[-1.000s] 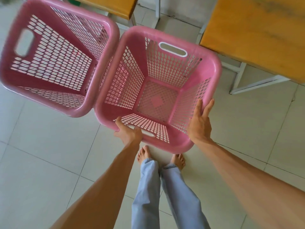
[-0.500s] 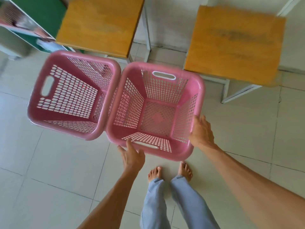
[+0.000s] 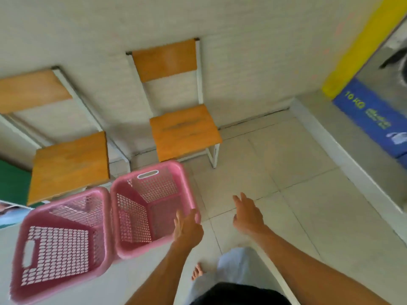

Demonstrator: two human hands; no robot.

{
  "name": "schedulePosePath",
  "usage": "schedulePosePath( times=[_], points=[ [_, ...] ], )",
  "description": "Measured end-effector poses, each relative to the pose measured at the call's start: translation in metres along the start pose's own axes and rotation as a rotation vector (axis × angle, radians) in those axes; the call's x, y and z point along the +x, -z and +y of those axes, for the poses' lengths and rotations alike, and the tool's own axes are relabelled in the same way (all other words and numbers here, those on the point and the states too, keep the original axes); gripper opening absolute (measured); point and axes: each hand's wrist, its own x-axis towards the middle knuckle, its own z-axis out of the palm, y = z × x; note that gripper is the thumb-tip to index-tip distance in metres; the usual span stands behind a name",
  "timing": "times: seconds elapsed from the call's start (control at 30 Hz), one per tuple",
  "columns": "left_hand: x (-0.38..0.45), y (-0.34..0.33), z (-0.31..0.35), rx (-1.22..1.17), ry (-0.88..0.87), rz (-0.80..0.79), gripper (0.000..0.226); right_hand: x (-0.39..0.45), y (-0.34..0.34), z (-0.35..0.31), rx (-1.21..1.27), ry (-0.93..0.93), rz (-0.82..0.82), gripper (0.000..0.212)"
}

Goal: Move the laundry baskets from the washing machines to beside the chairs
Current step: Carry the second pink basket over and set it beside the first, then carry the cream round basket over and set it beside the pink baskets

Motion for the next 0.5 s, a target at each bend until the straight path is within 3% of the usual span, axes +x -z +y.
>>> schedulePosePath(
  times=[0.23, 0.4, 0.5],
  points=[
    [-0.004, -0.02, 0.113, 0.094, -0.268, -0.161, 0.049, -0.06, 0.066, 0.129, 0.098, -0.287, 0.113, 0.063],
    [-0.023, -0.073, 0.183, 0.072, -0.381, -0.073, 0.044, -0.094, 0.087, 0.207, 0.278, -0.438, 0.186, 0.066],
    [-0.039, -0.113, 0.227, 0.087, -0.442, -0.106, 0.045, -0.113, 0.097, 0.26, 0.362, -0.509, 0.204, 0.066]
  ],
)
